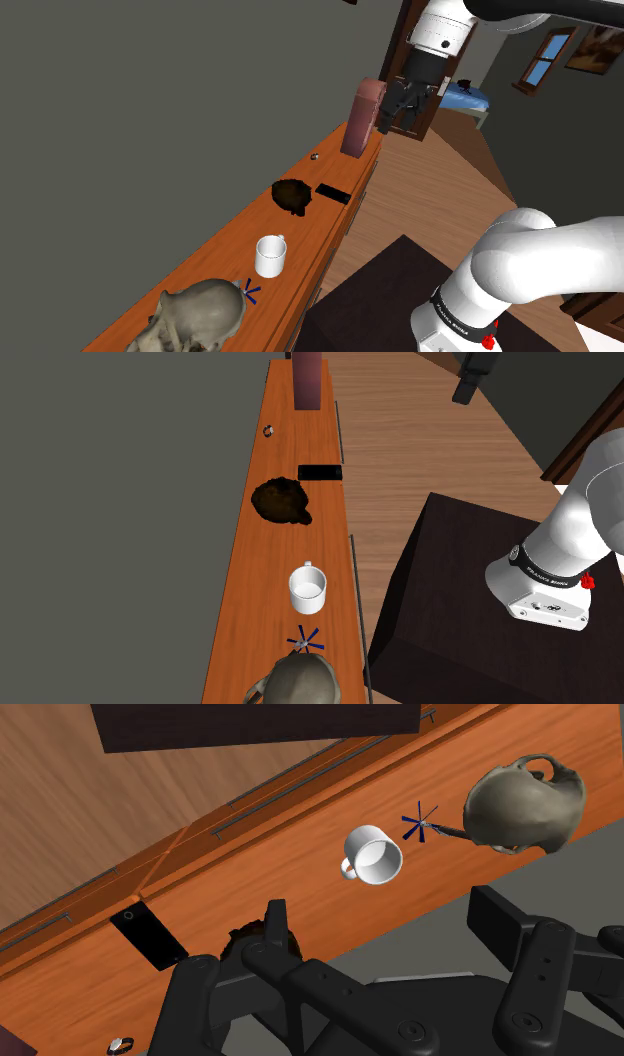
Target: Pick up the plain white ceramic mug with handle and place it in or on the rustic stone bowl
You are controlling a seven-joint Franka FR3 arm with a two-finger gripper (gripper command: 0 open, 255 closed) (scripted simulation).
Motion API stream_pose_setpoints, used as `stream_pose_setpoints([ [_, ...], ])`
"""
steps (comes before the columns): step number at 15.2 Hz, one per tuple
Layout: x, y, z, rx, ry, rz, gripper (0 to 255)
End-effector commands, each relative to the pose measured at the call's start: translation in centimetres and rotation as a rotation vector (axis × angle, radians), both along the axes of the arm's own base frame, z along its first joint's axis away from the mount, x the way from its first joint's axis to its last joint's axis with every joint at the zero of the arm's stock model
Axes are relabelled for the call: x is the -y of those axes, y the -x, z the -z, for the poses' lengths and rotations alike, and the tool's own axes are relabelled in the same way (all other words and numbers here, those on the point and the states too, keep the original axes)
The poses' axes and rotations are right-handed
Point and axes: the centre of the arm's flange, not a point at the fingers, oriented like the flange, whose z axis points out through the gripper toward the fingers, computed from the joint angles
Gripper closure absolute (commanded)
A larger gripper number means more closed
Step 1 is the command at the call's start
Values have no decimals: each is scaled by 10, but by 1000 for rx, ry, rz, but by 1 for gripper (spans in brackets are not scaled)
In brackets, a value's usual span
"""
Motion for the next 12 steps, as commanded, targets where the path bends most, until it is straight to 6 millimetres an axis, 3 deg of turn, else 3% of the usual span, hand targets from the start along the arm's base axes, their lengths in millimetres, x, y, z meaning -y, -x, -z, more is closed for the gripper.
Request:
stream_pose_setpoints([
  [1,0,0,0,0,0,0,0],
  [12,-60,-55,122,-20,19,28,0],
])
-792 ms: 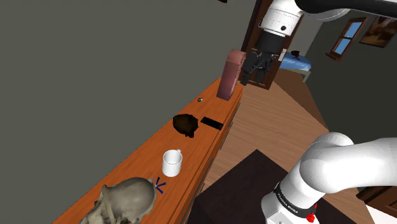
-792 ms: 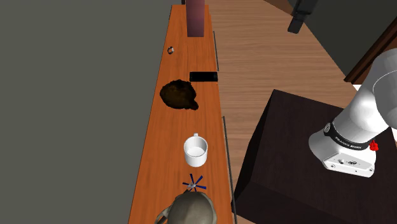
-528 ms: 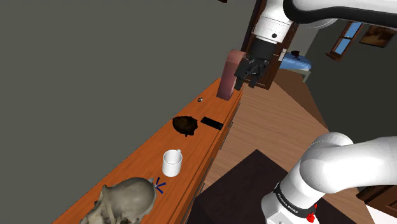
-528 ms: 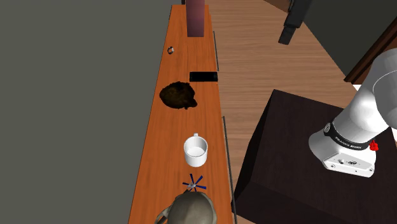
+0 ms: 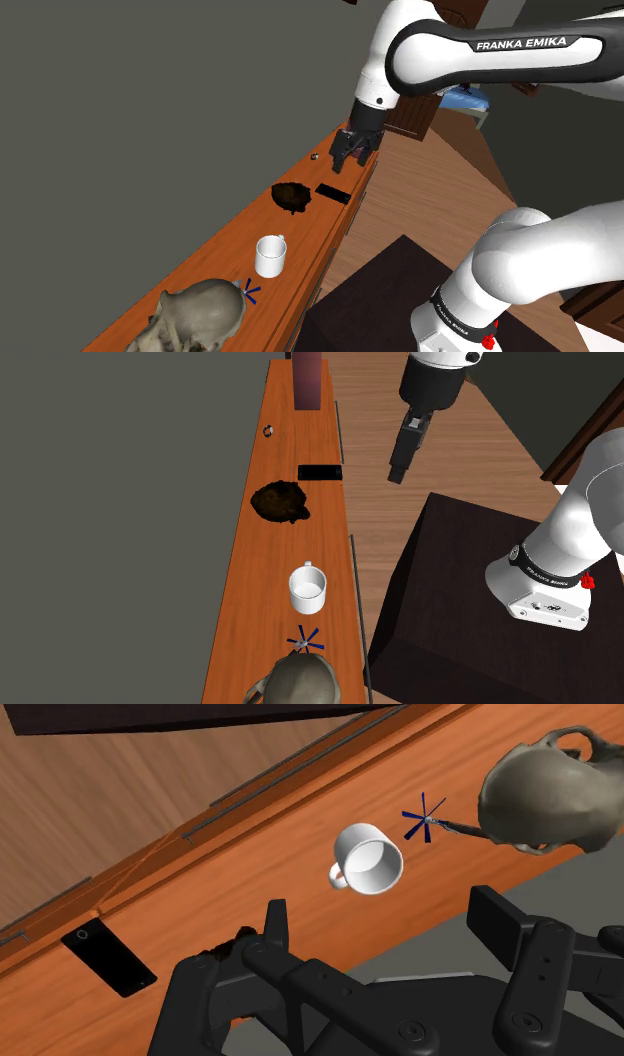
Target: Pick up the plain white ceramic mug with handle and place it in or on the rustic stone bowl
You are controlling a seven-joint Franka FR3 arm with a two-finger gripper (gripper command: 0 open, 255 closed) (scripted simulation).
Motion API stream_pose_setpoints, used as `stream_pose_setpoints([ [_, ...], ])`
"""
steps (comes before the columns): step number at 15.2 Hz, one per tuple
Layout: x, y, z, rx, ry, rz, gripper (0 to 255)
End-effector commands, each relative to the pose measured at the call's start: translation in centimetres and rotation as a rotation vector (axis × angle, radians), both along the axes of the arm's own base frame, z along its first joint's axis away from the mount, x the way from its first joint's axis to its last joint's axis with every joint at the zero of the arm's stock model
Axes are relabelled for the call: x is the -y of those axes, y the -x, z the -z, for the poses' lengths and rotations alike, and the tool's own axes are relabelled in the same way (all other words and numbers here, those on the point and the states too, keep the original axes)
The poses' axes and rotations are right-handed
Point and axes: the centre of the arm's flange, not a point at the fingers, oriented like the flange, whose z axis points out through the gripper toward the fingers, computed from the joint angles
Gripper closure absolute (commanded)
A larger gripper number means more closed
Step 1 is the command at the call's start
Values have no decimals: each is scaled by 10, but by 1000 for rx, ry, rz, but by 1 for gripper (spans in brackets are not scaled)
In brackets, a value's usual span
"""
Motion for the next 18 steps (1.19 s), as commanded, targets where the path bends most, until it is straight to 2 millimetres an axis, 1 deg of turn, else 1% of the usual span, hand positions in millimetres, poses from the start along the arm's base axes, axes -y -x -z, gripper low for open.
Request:
stream_pose_setpoints([
  [1,-8,-10,22,-1,3,6,0],
  [18,-93,-94,215,-32,34,49,0],
])
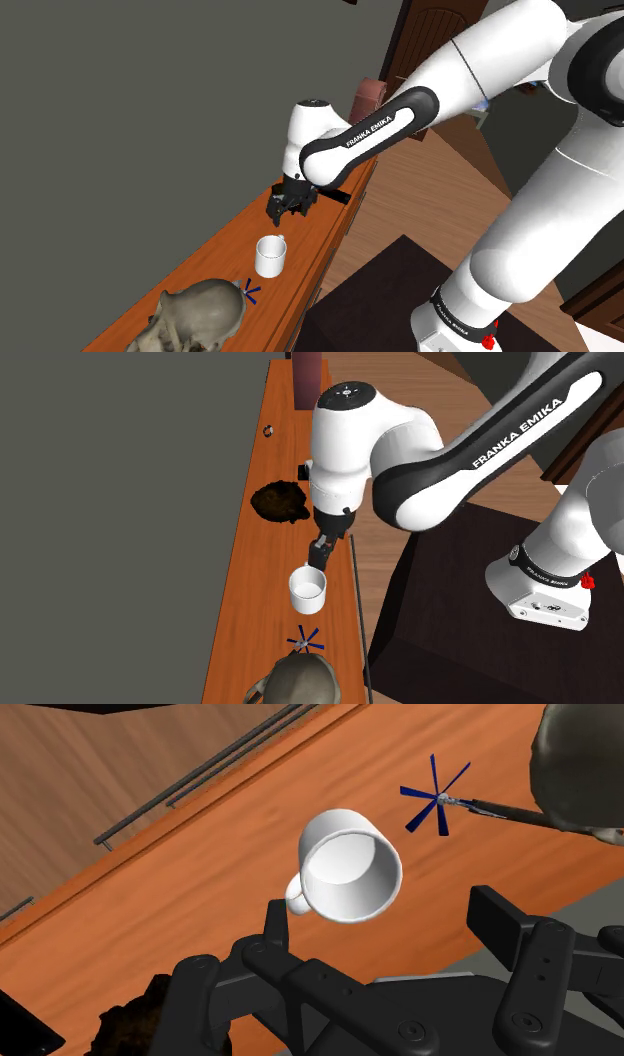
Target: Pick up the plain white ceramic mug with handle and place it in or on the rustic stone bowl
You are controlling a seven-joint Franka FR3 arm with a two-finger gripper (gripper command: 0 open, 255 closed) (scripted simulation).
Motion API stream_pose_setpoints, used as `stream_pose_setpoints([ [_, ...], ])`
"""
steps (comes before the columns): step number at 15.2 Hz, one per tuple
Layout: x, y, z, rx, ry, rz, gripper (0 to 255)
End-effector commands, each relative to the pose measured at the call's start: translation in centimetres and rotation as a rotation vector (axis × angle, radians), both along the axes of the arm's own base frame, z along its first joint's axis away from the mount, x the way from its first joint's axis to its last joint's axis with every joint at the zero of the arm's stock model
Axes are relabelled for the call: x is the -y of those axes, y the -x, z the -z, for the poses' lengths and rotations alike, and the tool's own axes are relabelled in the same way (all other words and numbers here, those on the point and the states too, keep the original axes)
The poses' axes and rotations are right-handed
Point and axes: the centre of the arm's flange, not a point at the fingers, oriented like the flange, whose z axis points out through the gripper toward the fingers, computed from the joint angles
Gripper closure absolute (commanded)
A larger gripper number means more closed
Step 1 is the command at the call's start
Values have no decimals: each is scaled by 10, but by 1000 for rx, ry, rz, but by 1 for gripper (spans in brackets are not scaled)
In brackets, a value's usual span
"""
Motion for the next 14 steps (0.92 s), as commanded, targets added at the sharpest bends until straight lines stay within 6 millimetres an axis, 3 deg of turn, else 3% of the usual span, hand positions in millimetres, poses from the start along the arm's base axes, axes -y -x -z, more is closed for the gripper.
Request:
stream_pose_setpoints([
  [1,-10,-9,25,-3,2,5,0],
  [12,-59,-62,153,-22,21,33,0],
  [14,-59,-62,163,-22,21,33,0],
])
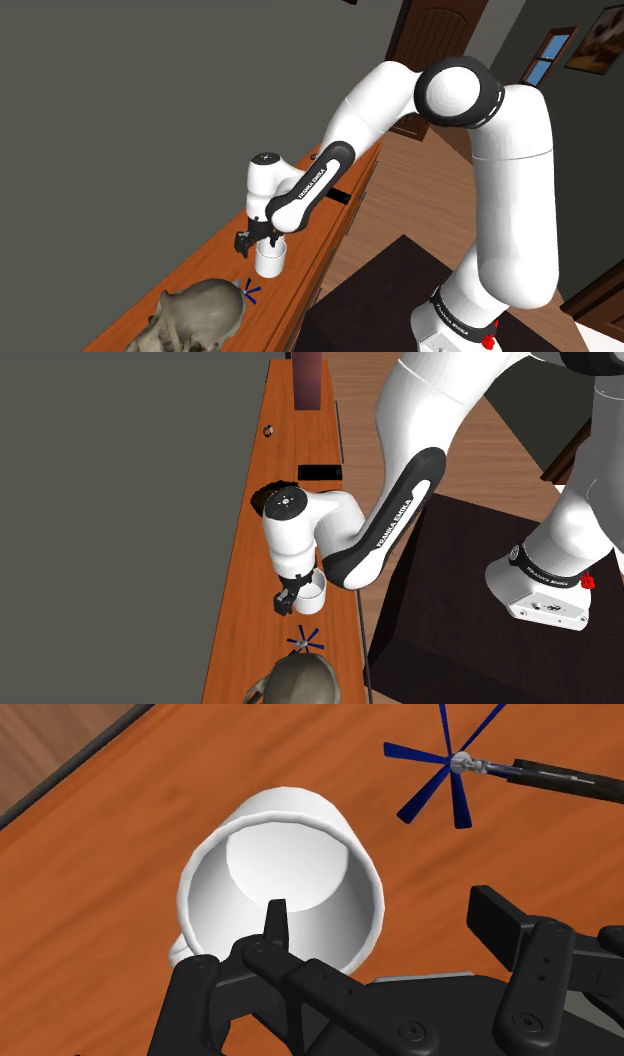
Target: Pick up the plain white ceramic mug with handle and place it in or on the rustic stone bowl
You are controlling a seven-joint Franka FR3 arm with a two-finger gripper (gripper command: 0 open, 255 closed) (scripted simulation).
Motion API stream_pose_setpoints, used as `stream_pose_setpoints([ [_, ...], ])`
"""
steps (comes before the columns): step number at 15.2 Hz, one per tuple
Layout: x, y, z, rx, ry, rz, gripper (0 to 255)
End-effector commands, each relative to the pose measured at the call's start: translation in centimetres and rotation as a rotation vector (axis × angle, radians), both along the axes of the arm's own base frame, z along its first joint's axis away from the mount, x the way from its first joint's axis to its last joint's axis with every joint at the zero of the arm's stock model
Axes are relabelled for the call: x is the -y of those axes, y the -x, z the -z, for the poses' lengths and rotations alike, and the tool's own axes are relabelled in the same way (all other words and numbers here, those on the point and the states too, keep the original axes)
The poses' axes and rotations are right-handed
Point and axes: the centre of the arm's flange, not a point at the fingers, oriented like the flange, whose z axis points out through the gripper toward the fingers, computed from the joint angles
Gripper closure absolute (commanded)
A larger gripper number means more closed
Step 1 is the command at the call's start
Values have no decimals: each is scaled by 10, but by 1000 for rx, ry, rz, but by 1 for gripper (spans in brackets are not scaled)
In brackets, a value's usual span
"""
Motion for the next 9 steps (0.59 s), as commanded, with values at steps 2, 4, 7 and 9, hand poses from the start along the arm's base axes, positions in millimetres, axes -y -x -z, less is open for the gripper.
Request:
stream_pose_setpoints([
  [2,0,-2,17,0,1,1,0],
  [4,0,-2,28,0,1,1,0],
  [7,0,-2,36,0,1,1,0],
  [9,0,-2,36,0,1,1,0],
])
